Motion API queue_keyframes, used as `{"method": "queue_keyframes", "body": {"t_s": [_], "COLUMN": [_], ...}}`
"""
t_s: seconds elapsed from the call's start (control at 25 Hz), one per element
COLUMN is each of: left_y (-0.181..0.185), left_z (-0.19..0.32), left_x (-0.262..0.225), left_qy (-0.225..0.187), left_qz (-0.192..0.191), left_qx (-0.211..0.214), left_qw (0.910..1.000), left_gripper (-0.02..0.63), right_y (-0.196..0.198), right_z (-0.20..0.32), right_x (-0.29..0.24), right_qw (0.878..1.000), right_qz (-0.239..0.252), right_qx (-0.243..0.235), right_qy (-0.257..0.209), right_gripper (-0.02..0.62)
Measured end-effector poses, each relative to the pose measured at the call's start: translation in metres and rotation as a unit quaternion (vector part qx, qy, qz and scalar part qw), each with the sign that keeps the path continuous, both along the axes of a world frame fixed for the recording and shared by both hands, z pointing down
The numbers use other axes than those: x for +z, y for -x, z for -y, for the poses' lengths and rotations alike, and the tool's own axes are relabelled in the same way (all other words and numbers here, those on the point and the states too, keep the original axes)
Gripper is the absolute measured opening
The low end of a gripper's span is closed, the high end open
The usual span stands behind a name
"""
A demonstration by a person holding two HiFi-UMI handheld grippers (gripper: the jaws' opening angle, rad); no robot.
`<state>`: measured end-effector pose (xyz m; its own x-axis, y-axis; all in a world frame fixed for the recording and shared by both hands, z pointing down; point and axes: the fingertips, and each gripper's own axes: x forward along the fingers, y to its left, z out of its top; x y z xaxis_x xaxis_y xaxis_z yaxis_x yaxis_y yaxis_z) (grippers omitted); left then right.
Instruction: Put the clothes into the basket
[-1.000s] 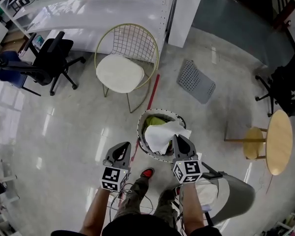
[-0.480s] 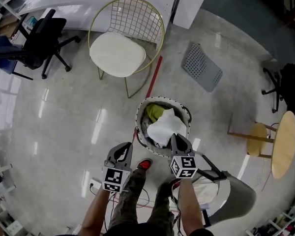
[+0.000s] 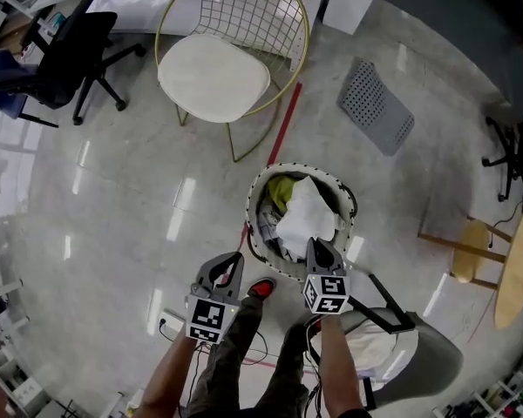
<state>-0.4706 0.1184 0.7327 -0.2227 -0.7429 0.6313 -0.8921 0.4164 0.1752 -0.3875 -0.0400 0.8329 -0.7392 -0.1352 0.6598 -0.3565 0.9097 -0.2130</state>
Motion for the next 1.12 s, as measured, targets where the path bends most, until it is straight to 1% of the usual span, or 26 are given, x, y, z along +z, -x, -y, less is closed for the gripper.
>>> {"method": "queue_keyframes", "body": {"t_s": [0.08,0.16,0.2,0.24,0.28,0.36,0.48,0.68,0.96,1.12], "left_y": [-0.002,-0.004,-0.006,-0.008,-0.009,-0.012,-0.013,-0.017,-0.027,-0.033], "left_z": [-0.001,-0.004,-0.005,-0.007,-0.008,-0.007,-0.006,0.001,0.015,0.017], "left_x": [0.003,0.006,0.007,0.007,0.006,0.003,-0.006,-0.027,-0.068,-0.098], "left_qy": [0.0,0.003,0.005,0.008,0.01,0.009,0.002,-0.013,-0.042,-0.061], "left_qz": [-0.004,-0.009,-0.01,-0.01,-0.009,-0.009,-0.009,0.002,0.026,0.04], "left_qx": [0.0,-0.001,-0.001,0.001,0.003,0.006,0.007,0.014,0.027,0.035], "left_qw": [1.0,1.0,0.9999,0.9999,0.9999,0.9999,0.9999,0.9998,0.9984,0.9967], "left_gripper": [0.007,0.006,0.008,0.008,0.007,0.007,0.007,0.007,0.006,0.008], "right_y": [-0.001,0.0,0.001,0.002,0.002,0.001,0.0,-0.003,-0.014,-0.023], "right_z": [0.0,-0.002,-0.004,-0.004,-0.003,0.0,-0.001,-0.003,0.0,-0.007], "right_x": [0.006,0.004,0.001,-0.003,-0.006,-0.012,-0.023,-0.054,-0.116,-0.154], "right_qw": [1.0,1.0,1.0,1.0,0.999,0.999,0.999,0.998,0.994,0.99], "right_qz": [-0.003,0.007,0.017,0.028,0.037,0.041,0.043,0.063,0.096,0.113], "right_qx": [0.0,-0.002,0.0,0.005,0.011,0.016,0.01,0.008,0.01,0.003], "right_qy": [-0.006,-0.009,-0.006,-0.001,0.002,-0.003,-0.013,-0.02,-0.054,-0.082], "right_gripper": [0.031,0.033,0.075,0.193,0.266,0.285,0.285,0.285,0.284,0.276]}}
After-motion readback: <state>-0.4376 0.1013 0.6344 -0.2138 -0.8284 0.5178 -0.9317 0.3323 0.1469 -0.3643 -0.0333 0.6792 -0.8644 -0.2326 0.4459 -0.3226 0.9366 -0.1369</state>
